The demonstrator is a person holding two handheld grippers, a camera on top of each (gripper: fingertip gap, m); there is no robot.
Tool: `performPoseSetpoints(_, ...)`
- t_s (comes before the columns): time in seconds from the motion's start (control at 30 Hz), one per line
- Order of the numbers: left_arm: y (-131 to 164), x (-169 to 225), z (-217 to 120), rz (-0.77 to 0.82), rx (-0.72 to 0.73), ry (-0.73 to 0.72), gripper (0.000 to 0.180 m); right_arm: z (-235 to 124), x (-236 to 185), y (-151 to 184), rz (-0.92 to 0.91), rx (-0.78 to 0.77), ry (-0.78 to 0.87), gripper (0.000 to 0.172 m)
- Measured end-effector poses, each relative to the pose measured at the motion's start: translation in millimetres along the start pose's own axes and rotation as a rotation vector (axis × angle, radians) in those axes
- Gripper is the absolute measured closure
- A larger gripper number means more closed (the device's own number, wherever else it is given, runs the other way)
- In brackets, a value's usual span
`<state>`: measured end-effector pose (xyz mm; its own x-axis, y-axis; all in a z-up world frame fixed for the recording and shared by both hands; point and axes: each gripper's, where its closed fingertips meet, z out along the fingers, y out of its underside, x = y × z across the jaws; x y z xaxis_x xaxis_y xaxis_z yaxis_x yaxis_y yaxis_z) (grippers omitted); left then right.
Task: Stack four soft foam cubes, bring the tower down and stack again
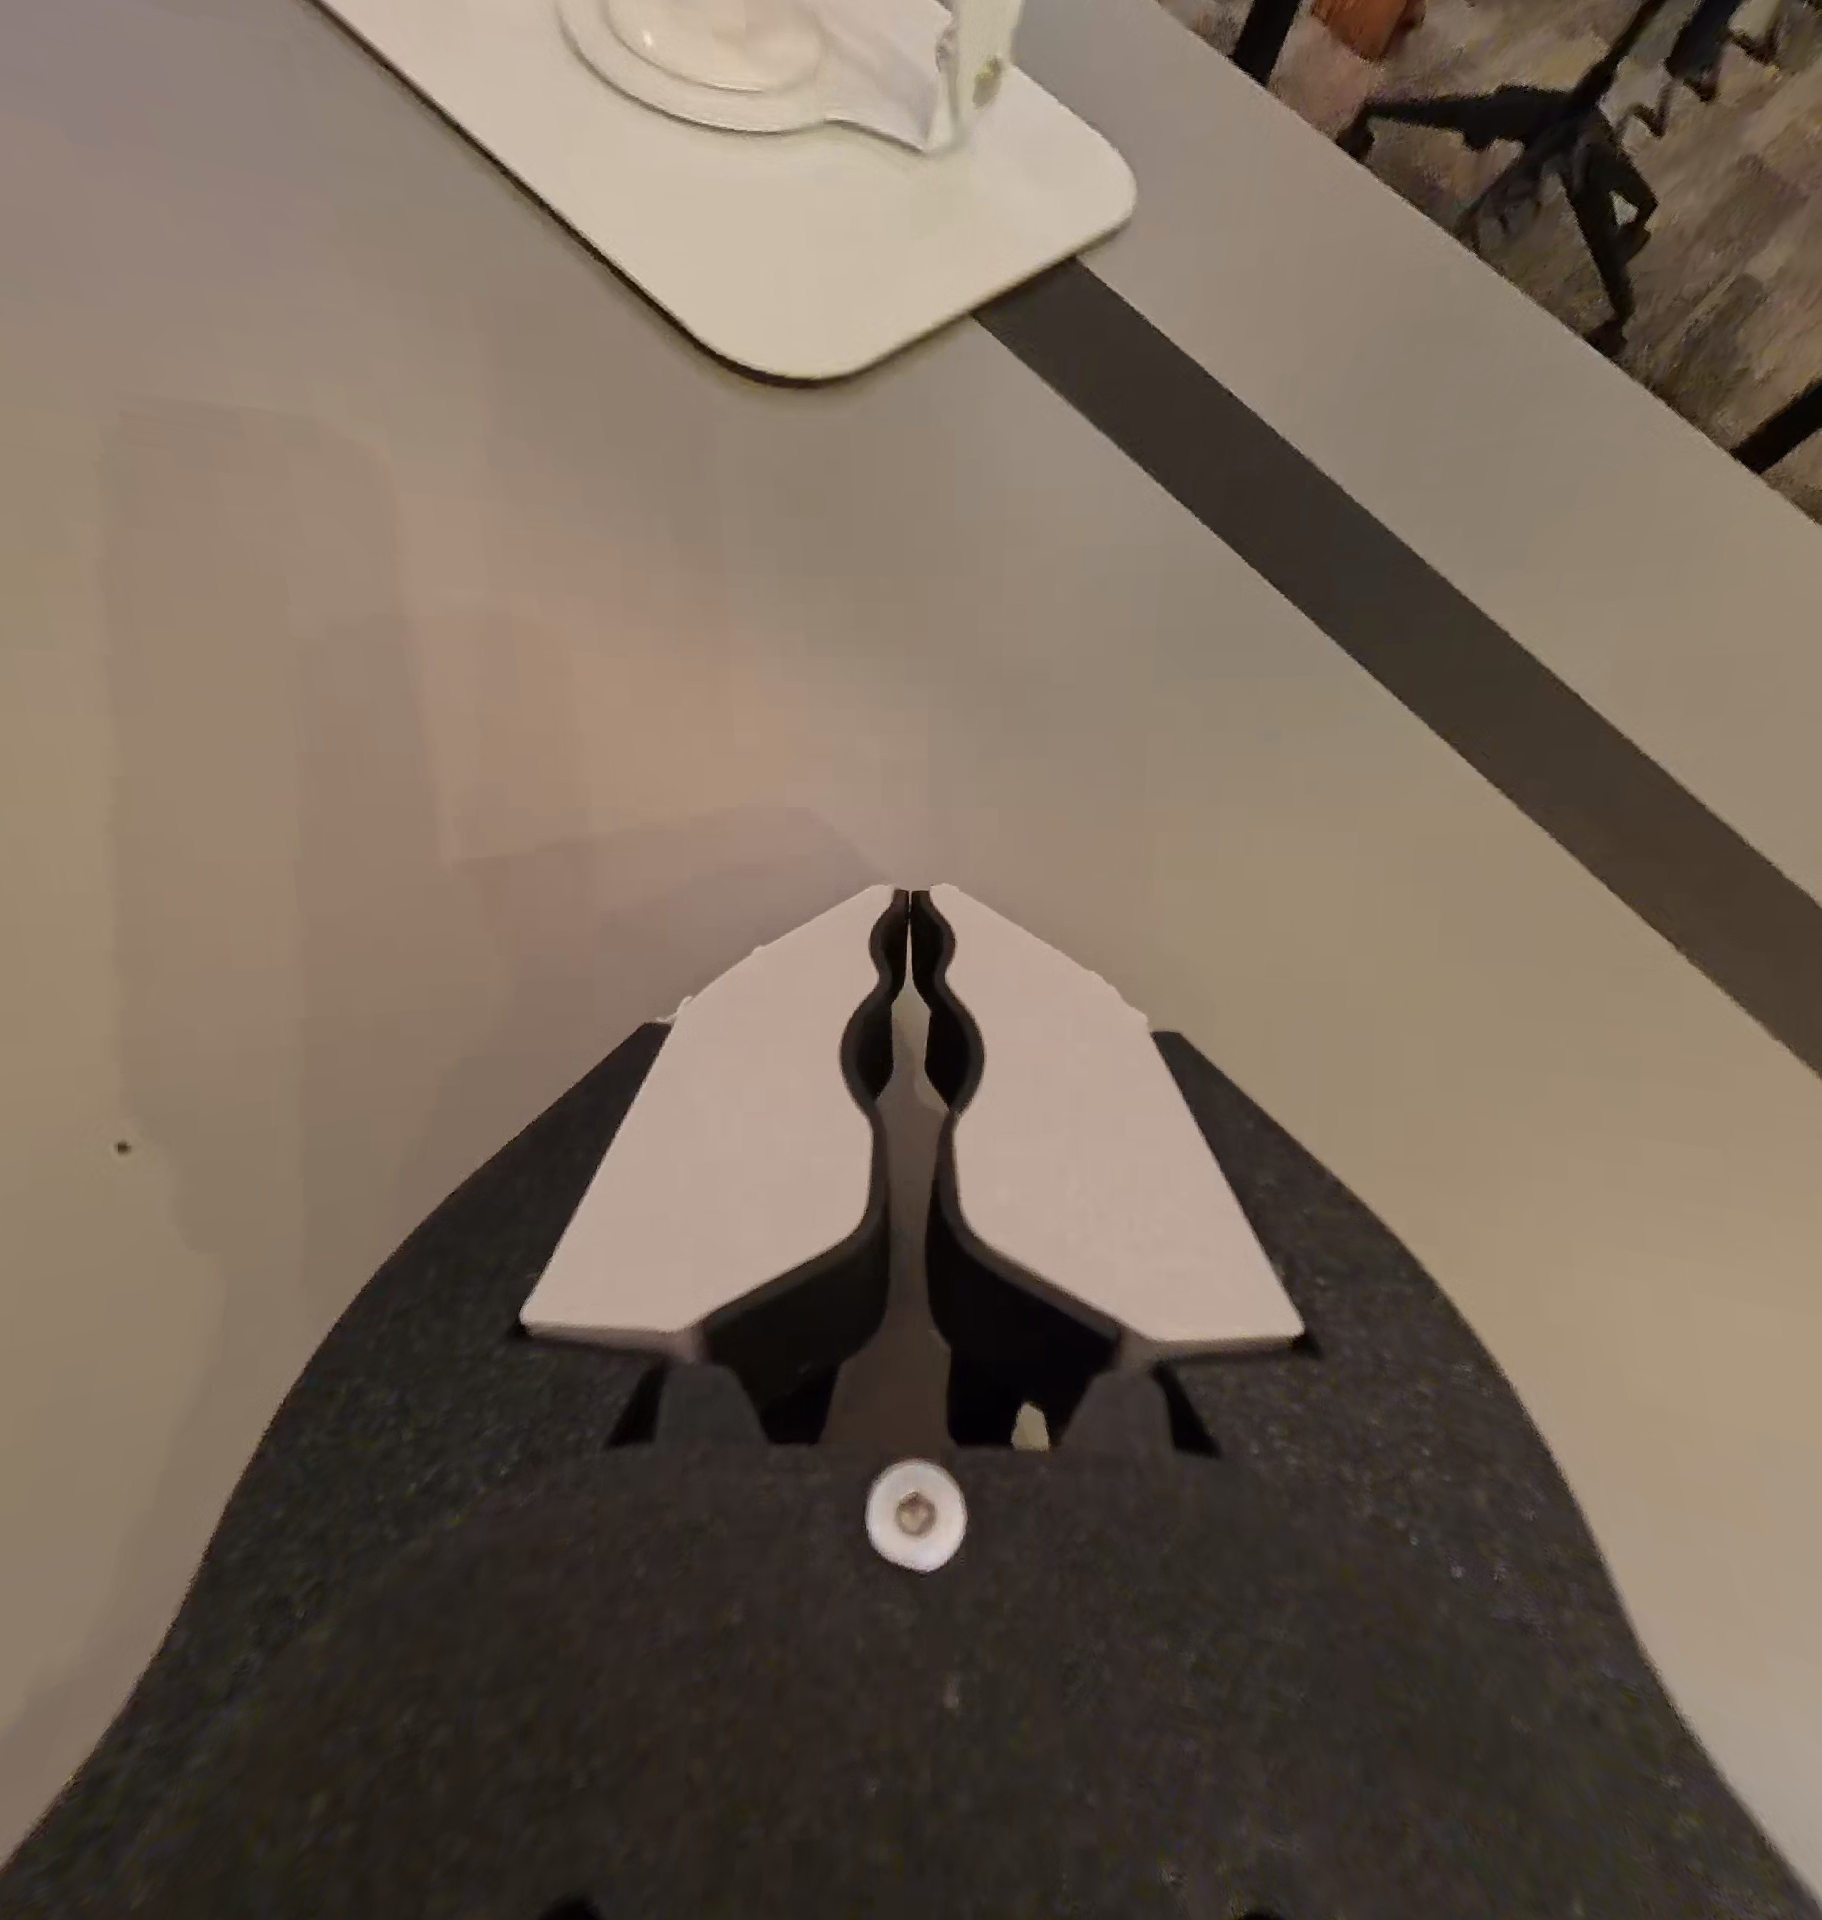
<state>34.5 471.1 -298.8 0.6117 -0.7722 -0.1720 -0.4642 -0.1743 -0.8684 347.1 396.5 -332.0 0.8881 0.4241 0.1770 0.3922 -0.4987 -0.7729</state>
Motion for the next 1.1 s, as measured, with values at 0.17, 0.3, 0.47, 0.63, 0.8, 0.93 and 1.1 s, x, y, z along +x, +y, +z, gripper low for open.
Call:
performPoseSetpoints(0.17, 17.2, -4.6, -1.0, 0.088, -0.054, -0.063, 0.18, 8.5, -21.9, -0.6, -0.148, -0.033, -0.036, 0.172)
performPoseSetpoints(0.3, 21.7, -9.4, -2.0, 0.098, -0.077, -0.09, 0.18, 6.5, -20.3, -2.8, -0.12, -0.014, -0.048, 0.172)
performPoseSetpoints(0.47, 25.6, -15.4, -1.2, 0.087, -0.099, -0.106, 0.18, 8.6, -22.7, -0.4, -0.153, -0.034, -0.039, 0.171)
performPoseSetpoints(0.63, 25.2, -14.6, -1.6, 0.089, -0.095, -0.101, 0.18, 8.6, -22.5, -0.2, -0.154, -0.034, -0.039, 0.171)
performPoseSetpoints(0.8, 25.6, -14.8, -1.5, 0.087, -0.098, -0.1, 0.18, 8.6, -22.6, -0.2, -0.154, -0.034, -0.04, 0.171)
performPoseSetpoints(0.93, 30.3, -16.8, -1.0, 0.076, -0.124, -0.086, 0.18, 8.8, -22.5, 0.0, -0.148, -0.036, -0.048, 0.171)
performPoseSetpoints(1.1, 39.3, -8.2, -13.0, -0.049, -0.162, -0.078, 0.18, 8.7, -23.6, 0.2, -0.141, -0.037, -0.065, 0.17)
